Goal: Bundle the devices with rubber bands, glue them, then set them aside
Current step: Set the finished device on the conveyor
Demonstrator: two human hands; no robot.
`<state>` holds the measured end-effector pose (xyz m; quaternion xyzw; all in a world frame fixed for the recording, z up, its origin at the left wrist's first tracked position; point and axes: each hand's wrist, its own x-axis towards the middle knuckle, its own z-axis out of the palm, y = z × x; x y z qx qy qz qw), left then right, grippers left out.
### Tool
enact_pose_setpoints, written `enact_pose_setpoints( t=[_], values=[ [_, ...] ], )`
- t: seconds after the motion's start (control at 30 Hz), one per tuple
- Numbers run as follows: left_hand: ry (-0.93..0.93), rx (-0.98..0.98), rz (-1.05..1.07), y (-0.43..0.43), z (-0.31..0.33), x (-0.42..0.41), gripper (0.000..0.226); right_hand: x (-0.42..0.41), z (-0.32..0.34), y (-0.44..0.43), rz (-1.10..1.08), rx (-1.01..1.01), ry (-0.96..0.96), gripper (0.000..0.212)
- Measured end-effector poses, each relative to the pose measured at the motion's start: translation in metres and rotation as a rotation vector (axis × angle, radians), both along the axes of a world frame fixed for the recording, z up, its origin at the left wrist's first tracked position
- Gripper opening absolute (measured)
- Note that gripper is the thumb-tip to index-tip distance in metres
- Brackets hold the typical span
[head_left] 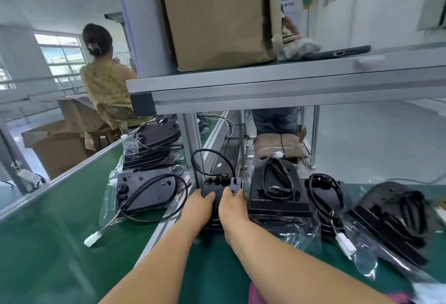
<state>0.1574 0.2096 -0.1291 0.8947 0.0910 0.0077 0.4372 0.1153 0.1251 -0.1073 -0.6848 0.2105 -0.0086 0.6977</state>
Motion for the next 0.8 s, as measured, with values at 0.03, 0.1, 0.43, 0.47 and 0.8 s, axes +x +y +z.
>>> enact_pose_setpoints(
  t=[0.03, 0.1, 0.43, 0.47, 0.8],
  values=[
    [-0.012, -0.052, 0.007, 0.001, 0.000, -0.003, 0.049, -0.003, 0.001, 0.000, 0.005, 0.006, 0.002, 0.061],
    [-0.047, -0.159, 0.026, 0.005, 0.001, -0.011, 0.038, -0.012, 0.002, 0.004, 0.015, -0.007, -0.012, 0.065],
    [-0.251, -0.347, 0.172, 0.026, 0.037, -0.094, 0.024, -0.085, 0.032, 0.018, 0.136, -0.066, -0.212, 0.062],
    [-0.267, -0.373, 0.184, 0.025, 0.039, -0.106, 0.031, -0.097, 0.037, 0.017, 0.140, -0.060, -0.221, 0.062],
    [-0.398, -0.584, 0.163, -0.033, 0.065, -0.234, 0.034, -0.235, 0.060, -0.041, 0.064, 0.023, -0.295, 0.059]
  ],
)
